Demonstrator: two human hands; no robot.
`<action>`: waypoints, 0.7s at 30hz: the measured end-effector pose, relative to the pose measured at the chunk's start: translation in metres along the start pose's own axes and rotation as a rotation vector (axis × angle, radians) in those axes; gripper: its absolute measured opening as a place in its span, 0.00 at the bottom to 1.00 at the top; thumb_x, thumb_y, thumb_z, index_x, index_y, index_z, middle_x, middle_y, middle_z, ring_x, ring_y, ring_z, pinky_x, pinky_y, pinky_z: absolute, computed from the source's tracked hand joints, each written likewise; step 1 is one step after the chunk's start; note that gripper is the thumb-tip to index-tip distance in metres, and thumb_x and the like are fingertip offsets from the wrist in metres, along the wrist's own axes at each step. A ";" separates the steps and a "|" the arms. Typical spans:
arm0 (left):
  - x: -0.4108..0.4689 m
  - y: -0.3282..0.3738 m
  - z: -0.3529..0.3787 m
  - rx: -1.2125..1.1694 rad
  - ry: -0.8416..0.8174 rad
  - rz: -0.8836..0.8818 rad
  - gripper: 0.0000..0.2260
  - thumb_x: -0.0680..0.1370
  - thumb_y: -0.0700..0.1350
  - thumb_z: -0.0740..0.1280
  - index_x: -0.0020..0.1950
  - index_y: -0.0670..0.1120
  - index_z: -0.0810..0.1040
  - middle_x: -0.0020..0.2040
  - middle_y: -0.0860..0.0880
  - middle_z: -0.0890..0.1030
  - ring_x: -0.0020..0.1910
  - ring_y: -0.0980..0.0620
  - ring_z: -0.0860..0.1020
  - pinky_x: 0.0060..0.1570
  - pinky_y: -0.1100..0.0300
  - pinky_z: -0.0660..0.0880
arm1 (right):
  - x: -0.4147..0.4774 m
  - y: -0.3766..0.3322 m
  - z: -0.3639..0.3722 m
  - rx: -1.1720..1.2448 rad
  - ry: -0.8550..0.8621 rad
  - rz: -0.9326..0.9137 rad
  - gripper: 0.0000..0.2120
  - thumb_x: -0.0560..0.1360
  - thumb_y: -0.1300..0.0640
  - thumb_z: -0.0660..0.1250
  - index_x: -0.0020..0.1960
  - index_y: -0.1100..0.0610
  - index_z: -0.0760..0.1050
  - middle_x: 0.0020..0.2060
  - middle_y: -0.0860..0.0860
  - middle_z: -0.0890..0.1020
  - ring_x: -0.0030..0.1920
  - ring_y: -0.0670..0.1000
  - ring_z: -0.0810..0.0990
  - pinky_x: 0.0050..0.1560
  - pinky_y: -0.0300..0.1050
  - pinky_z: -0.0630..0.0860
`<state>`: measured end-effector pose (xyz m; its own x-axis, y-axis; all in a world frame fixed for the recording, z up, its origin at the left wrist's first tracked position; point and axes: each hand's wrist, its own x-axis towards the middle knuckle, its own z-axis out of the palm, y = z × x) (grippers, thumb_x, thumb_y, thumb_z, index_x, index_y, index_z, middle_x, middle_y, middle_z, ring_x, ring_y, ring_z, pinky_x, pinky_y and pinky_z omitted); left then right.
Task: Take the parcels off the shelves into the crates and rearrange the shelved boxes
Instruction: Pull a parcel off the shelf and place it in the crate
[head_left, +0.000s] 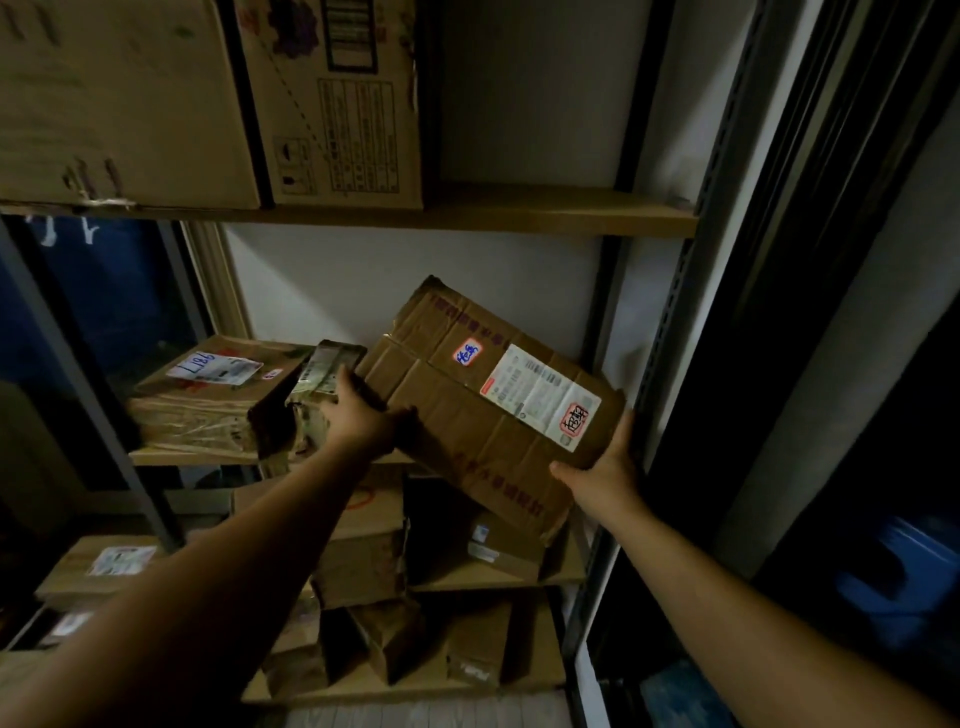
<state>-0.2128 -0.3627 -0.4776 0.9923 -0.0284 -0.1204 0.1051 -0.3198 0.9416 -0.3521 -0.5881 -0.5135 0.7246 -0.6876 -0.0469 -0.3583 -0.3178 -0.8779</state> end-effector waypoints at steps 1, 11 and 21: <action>0.000 0.000 0.000 -0.003 0.016 0.003 0.50 0.65 0.49 0.77 0.74 0.61 0.44 0.71 0.42 0.61 0.61 0.34 0.72 0.49 0.40 0.79 | 0.004 -0.006 -0.006 -0.074 0.016 -0.056 0.56 0.68 0.60 0.76 0.77 0.46 0.37 0.77 0.55 0.48 0.75 0.58 0.54 0.71 0.55 0.60; -0.027 -0.006 0.019 -0.160 -0.293 -0.162 0.37 0.71 0.43 0.74 0.73 0.54 0.55 0.60 0.43 0.72 0.47 0.44 0.77 0.29 0.55 0.77 | 0.014 -0.018 -0.019 -0.086 -0.172 -0.042 0.21 0.75 0.59 0.69 0.66 0.57 0.71 0.59 0.53 0.80 0.56 0.53 0.79 0.53 0.45 0.76; -0.055 -0.029 0.014 -0.203 -0.445 -0.059 0.26 0.73 0.44 0.71 0.66 0.56 0.63 0.54 0.50 0.76 0.46 0.50 0.78 0.32 0.59 0.77 | -0.025 -0.004 0.001 0.083 -0.287 0.049 0.19 0.81 0.49 0.57 0.71 0.45 0.64 0.59 0.45 0.77 0.54 0.50 0.77 0.50 0.52 0.80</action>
<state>-0.2709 -0.3650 -0.5024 0.8646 -0.4321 -0.2565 0.2152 -0.1430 0.9661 -0.3684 -0.5694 -0.5094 0.8483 -0.4849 -0.2127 -0.3566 -0.2263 -0.9064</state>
